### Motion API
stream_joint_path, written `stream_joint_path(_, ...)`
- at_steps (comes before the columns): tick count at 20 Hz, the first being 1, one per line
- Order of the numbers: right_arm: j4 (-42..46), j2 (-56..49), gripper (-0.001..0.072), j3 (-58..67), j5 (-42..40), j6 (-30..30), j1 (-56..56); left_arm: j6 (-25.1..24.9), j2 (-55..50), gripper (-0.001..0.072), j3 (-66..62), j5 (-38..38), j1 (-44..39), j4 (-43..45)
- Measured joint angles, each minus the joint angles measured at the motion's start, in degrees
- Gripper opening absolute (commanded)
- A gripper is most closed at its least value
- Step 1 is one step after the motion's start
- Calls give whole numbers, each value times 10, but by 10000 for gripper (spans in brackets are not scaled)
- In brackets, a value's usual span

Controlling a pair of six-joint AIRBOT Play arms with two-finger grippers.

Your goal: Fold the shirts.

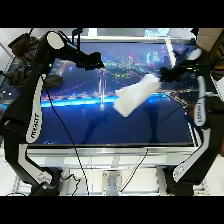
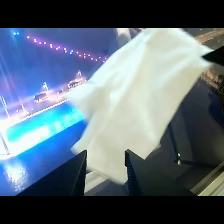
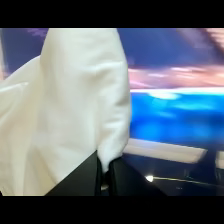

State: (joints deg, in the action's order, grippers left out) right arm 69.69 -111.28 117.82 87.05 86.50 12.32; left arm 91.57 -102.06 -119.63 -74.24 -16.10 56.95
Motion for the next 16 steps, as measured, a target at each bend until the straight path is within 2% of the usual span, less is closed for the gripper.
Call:
stream_joint_path(4,144,86,36,0,87,1,91,0,0,304,0,-2,0,-23)
stream_joint_path(7,213,146,36,-15,136,-5,165,-8,0,304,0,-3,0,-53)
stream_joint_path(11,258,232,35,-106,165,-10,266,-23,0,303,0,-4,0,-89)
stream_joint_path(16,266,331,35,-310,176,-19,366,-30,0,304,0,-7,0,-106)
